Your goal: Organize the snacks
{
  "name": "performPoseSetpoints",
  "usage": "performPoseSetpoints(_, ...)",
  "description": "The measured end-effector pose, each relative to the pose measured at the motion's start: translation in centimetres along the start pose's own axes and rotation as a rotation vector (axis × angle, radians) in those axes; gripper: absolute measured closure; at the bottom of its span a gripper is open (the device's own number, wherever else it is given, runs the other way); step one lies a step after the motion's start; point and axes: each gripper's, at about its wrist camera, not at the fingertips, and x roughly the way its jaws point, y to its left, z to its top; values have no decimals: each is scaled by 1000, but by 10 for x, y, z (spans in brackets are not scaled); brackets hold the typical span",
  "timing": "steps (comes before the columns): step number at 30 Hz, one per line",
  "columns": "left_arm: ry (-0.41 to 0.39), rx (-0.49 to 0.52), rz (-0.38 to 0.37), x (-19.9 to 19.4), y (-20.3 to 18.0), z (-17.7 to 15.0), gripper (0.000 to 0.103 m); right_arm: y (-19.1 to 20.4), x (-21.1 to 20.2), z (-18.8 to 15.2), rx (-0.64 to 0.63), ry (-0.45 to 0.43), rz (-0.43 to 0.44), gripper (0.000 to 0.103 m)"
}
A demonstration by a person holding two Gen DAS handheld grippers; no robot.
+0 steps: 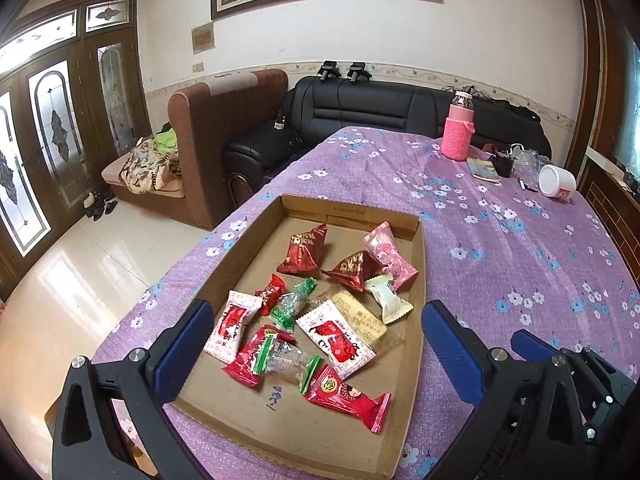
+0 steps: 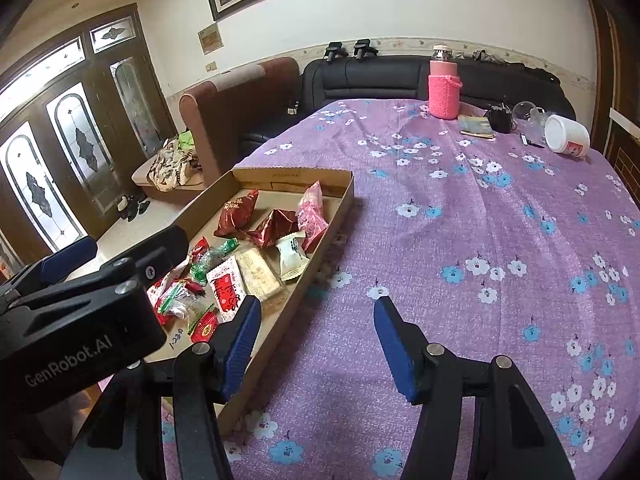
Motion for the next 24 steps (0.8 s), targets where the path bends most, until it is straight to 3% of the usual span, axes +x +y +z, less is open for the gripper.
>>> performPoseSetpoints(8,-23,-7,6,-3,-1,0,0,0,0,-2,0,2,5,40)
performPoseSetpoints(17,-285,-176,111,-58,22,-1,0,2,-4,-3,-9,-23,17,39)
performPoseSetpoints(20,-280,-177,121,-58,26,-1,0,6,-6,-5,-25,-29,18,39)
performPoseSetpoints(24,-198,-161,104,-44,27,0,0,14,-5,-8,-58,-31,14,39)
